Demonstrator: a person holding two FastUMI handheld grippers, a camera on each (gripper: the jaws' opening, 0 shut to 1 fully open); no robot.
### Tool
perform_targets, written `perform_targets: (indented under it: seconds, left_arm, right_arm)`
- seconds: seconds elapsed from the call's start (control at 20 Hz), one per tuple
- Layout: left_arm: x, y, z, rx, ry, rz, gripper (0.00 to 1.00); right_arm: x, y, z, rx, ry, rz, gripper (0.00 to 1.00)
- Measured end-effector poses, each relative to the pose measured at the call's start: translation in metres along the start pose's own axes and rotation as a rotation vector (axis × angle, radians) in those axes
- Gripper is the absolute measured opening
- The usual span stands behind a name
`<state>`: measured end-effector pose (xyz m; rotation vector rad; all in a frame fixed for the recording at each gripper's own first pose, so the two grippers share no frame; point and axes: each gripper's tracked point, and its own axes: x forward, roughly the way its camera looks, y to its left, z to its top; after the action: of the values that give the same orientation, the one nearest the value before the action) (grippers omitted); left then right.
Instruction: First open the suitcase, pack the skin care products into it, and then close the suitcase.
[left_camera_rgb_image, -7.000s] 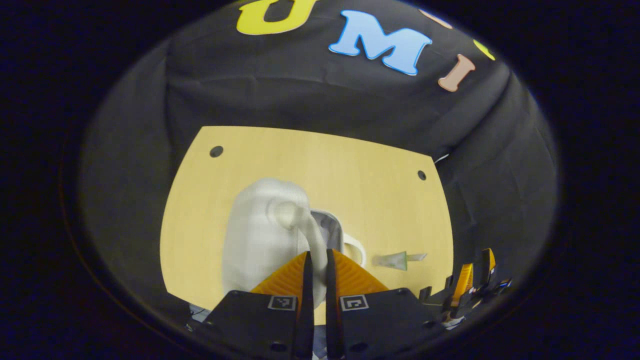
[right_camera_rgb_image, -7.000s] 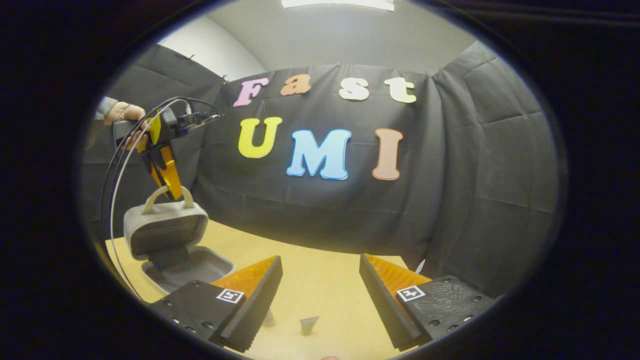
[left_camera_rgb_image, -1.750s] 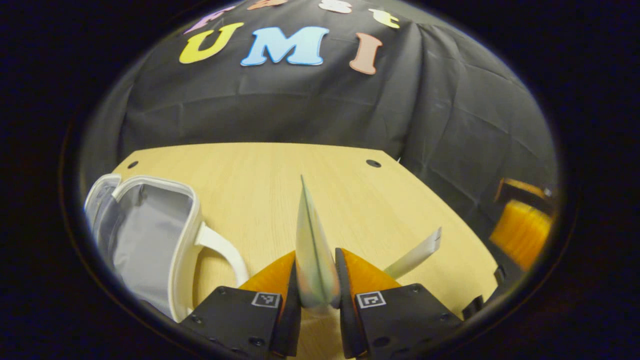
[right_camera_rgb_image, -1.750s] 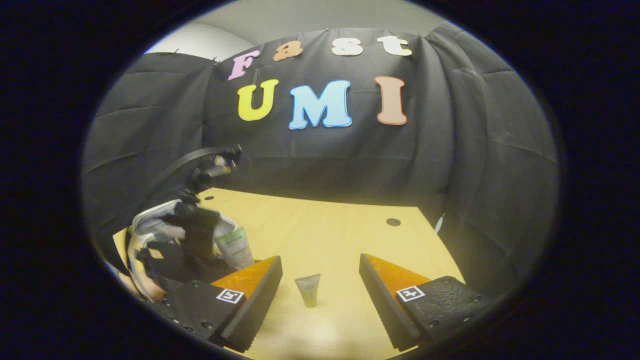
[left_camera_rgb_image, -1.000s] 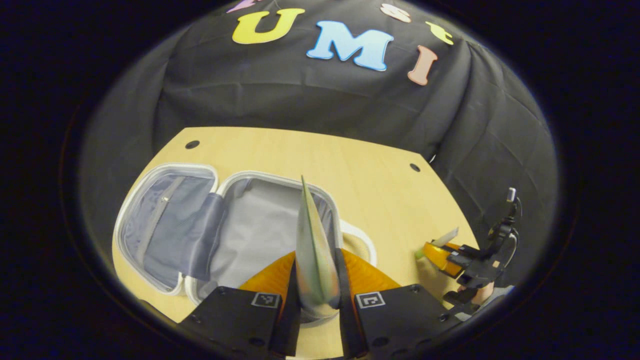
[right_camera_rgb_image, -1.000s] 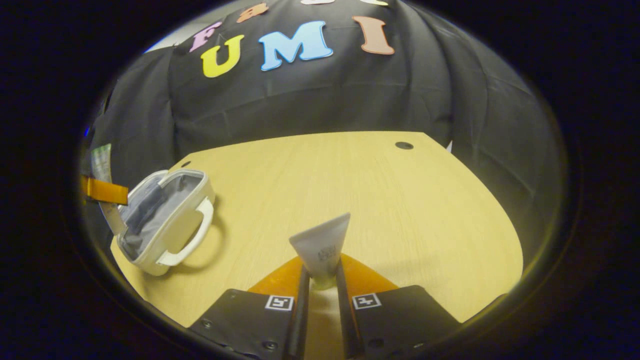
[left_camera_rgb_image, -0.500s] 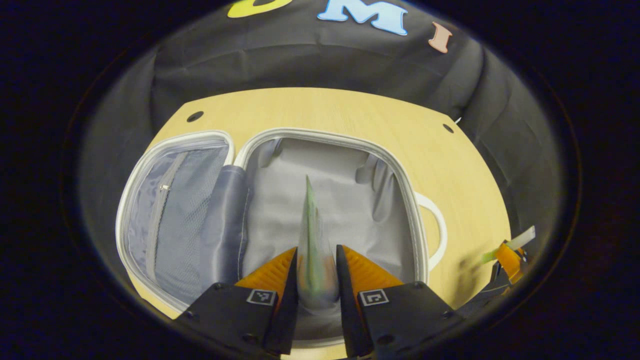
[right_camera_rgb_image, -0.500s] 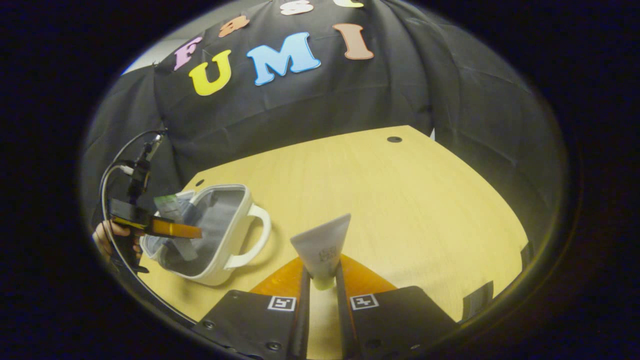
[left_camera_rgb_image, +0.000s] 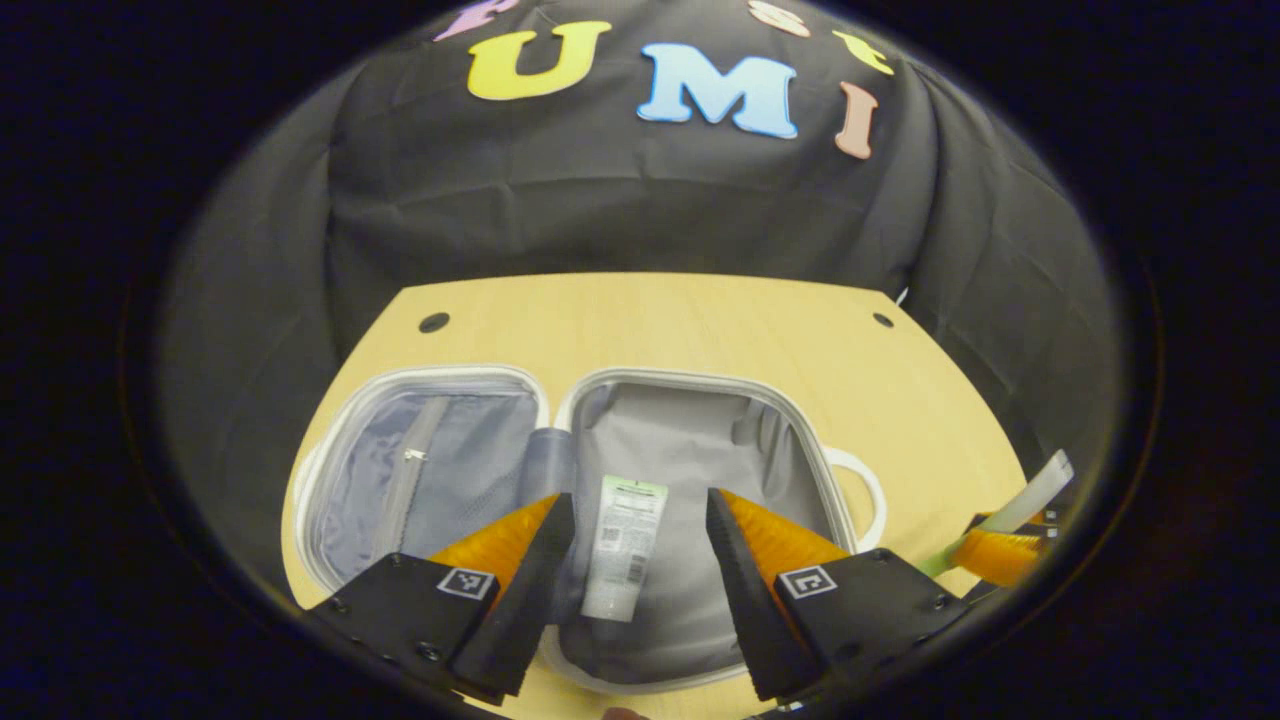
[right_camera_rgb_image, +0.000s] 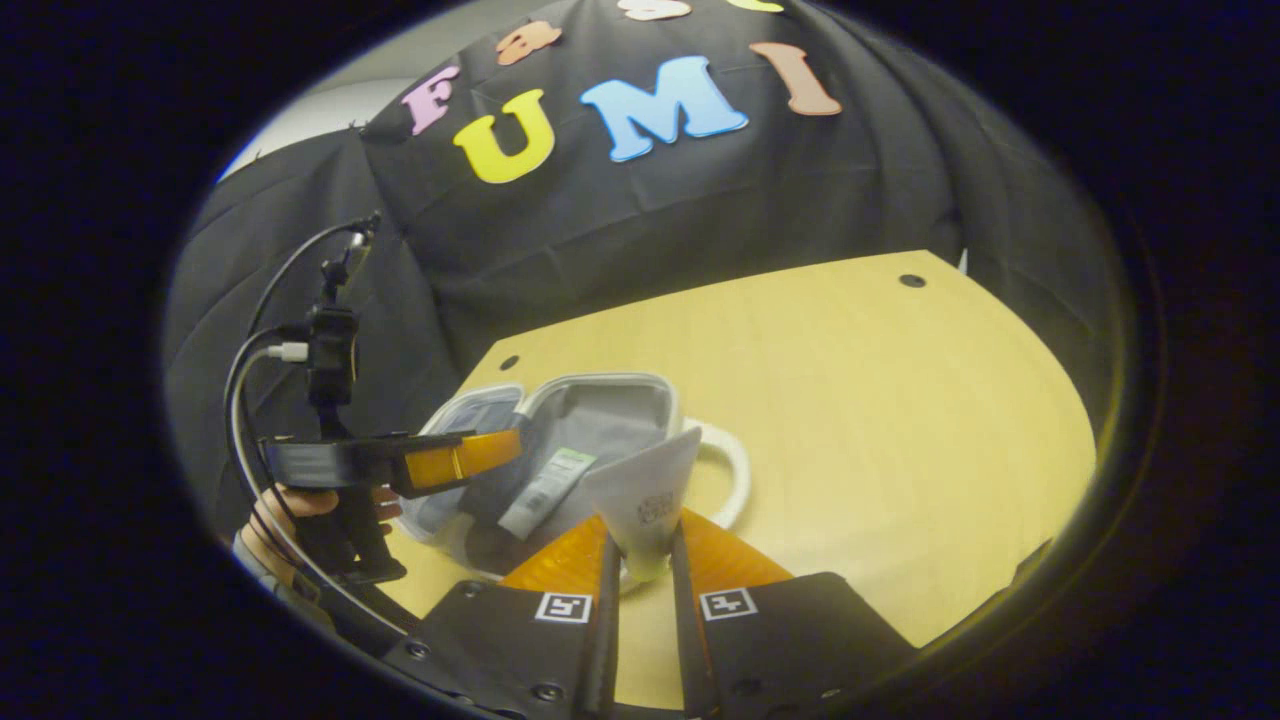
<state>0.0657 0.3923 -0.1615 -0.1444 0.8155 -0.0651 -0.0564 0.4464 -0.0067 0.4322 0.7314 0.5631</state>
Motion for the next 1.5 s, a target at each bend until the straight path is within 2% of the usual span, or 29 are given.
perform_targets:
  seconds: [0.05,0.2,0.35,0.5,0.55,0.65,0.7,0.75,0.8,0.85,0.9,0.95,1.0,1.2,1.3,1.5]
  left_arm:
    - [-0.011,0.010,0.004,-0.017,-0.030,0.015,0.86]
    - [-0.043,0.046,0.012,-0.076,-0.100,0.066,0.89]
    - [-0.067,0.084,0.012,-0.119,-0.129,0.128,0.89]
    - [-0.080,0.116,0.007,-0.138,-0.137,0.183,0.89]
    - [-0.083,0.124,0.005,-0.144,-0.136,0.195,0.89]
    - [-0.085,0.139,0.001,-0.158,-0.134,0.214,0.89]
    - [-0.086,0.147,-0.001,-0.164,-0.130,0.225,0.89]
    - [-0.086,0.155,0.000,-0.168,-0.132,0.237,0.89]
    - [-0.086,0.162,0.000,-0.169,-0.130,0.244,0.89]
    - [-0.084,0.171,0.000,-0.168,-0.129,0.254,0.89]
    - [-0.082,0.181,0.003,-0.165,-0.132,0.266,0.89]
    - [-0.080,0.189,0.005,-0.160,-0.136,0.271,0.89]
    - [-0.079,0.200,0.008,-0.153,-0.137,0.281,0.94]
    - [-0.070,0.259,0.024,-0.114,-0.127,0.331,0.94]
    - [-0.063,0.287,0.025,-0.116,-0.099,0.330,0.94]
    - [-0.032,0.330,0.011,-0.167,-0.016,0.247,0.94]
  right_arm:
    - [0.013,0.010,-0.003,-0.014,0.022,0.016,0.24]
    - [0.045,0.029,-0.015,-0.061,0.070,0.044,0.25]
    - [0.067,0.037,-0.026,-0.110,0.111,0.040,0.26]
    - [0.076,0.042,-0.033,-0.132,0.128,0.041,0.34]
    - [0.079,0.045,-0.030,-0.129,0.117,0.051,0.31]
    - [0.080,0.050,-0.023,-0.123,0.080,0.055,0.61]
    - [0.074,0.051,-0.018,-0.127,0.060,0.053,0.88]
    - [0.071,0.051,-0.012,-0.134,0.045,0.047,0.92]
    - [0.067,0.050,-0.009,-0.143,0.026,0.039,0.86]
    - [0.062,0.049,-0.003,-0.151,0.007,0.032,0.86]
    - [0.057,0.048,0.002,-0.159,-0.015,0.023,0.94]
    - [0.051,0.046,0.009,-0.170,-0.036,0.010,0.94]
    - [0.045,0.043,0.014,-0.181,-0.056,-0.005,0.94]
    - [0.024,0.027,0.037,-0.194,-0.127,-0.076,0.95]
    - [0.017,0.017,0.047,-0.192,-0.149,-0.112,0.95]
    - [0.012,-0.007,0.052,-0.208,-0.151,-0.187,0.95]
